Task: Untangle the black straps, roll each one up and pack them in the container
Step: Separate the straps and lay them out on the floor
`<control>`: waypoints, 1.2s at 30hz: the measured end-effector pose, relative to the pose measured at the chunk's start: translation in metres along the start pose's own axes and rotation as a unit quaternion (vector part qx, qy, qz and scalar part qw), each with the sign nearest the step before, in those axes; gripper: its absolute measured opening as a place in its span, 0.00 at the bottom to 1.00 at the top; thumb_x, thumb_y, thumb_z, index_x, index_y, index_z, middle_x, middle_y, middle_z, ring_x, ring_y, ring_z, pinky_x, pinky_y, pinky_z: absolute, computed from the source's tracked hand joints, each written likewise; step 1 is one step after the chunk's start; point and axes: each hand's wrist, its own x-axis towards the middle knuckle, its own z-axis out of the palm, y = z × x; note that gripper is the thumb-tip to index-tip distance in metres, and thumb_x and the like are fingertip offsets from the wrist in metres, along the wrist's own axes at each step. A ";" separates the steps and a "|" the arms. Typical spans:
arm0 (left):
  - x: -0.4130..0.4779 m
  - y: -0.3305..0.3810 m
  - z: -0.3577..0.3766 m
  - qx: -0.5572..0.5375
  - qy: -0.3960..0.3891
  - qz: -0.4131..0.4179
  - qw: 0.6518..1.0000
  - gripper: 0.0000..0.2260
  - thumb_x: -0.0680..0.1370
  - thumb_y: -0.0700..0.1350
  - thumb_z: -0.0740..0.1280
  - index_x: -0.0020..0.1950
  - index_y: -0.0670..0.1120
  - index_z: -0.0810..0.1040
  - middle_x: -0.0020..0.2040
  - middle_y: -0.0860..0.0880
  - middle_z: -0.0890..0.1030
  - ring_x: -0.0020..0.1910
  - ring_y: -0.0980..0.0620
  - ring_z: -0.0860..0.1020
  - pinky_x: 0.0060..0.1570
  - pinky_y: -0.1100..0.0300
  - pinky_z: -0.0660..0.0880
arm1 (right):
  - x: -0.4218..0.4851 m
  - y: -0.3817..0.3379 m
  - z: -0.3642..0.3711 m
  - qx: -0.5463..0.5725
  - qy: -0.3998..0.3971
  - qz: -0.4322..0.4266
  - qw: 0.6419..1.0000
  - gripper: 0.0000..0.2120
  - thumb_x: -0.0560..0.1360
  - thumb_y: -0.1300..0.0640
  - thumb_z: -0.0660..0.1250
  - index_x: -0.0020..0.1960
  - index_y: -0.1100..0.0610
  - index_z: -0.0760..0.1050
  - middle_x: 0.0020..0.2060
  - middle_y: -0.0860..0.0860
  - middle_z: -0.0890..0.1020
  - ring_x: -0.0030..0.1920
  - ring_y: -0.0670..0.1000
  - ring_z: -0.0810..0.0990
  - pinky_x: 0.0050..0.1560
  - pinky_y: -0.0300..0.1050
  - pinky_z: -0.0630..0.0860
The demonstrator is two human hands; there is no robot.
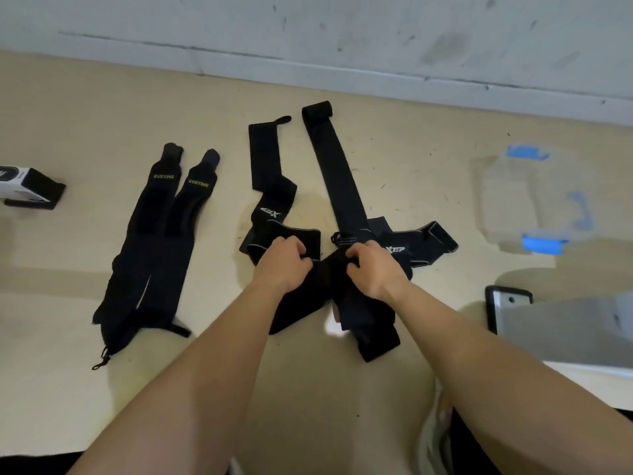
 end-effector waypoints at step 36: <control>0.057 0.070 -0.148 0.368 0.232 0.189 0.880 0.14 0.81 0.38 0.62 0.57 0.57 0.77 0.42 0.54 0.82 0.44 0.49 0.77 0.54 0.52 0.59 | 0.072 -0.093 -0.107 0.149 0.109 -0.130 0.974 0.30 0.77 0.67 0.61 0.75 0.45 0.68 0.68 0.53 0.67 0.66 0.55 0.71 0.68 0.52 0.73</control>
